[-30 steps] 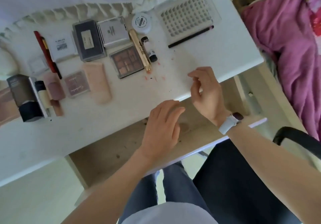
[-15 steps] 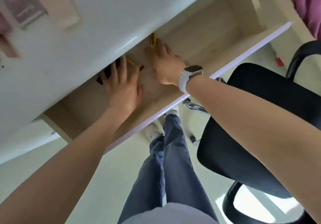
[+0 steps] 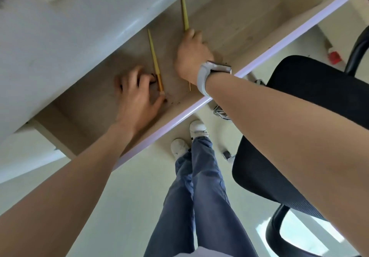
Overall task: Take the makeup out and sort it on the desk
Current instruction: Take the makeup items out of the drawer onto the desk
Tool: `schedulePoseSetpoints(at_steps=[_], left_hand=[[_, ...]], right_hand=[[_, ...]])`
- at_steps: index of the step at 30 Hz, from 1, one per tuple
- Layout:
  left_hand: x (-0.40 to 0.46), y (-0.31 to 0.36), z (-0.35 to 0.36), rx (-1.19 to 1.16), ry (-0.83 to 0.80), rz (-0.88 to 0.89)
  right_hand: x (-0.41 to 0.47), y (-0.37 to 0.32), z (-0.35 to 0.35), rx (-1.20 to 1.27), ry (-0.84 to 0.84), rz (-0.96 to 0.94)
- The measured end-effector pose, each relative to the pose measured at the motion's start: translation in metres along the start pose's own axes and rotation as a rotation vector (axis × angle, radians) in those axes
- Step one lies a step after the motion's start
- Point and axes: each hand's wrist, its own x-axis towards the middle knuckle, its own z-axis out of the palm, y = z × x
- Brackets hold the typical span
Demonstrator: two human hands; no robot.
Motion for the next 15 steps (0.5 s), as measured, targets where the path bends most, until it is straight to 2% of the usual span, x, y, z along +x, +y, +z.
schedulePoseSetpoints(at_steps=[2, 4, 7, 11, 15], left_hand=[[0.006, 0.004, 0.003, -0.022, -0.009, -0.173], [0.013, 0.009, 0.005, -0.018, -0.022, -0.292], [0.021, 0.017, 0.007, 0.000, -0.030, -0.376], [0.024, 0.024, 0.008, -0.138, -0.104, -0.365], [0.020, 0.025, 0.003, -0.083, -0.149, -0.253]], right_hand=[[0.014, -0.004, -0.001, 0.179, -0.010, 0.109], [0.024, -0.001, -0.006, 0.248, -0.023, 0.172], [0.026, 0.010, -0.012, 0.293, -0.148, 0.073], [0.023, 0.020, -0.017, 0.347, -0.284, 0.124], [0.027, 0.021, -0.017, 0.524, -0.318, 0.234]])
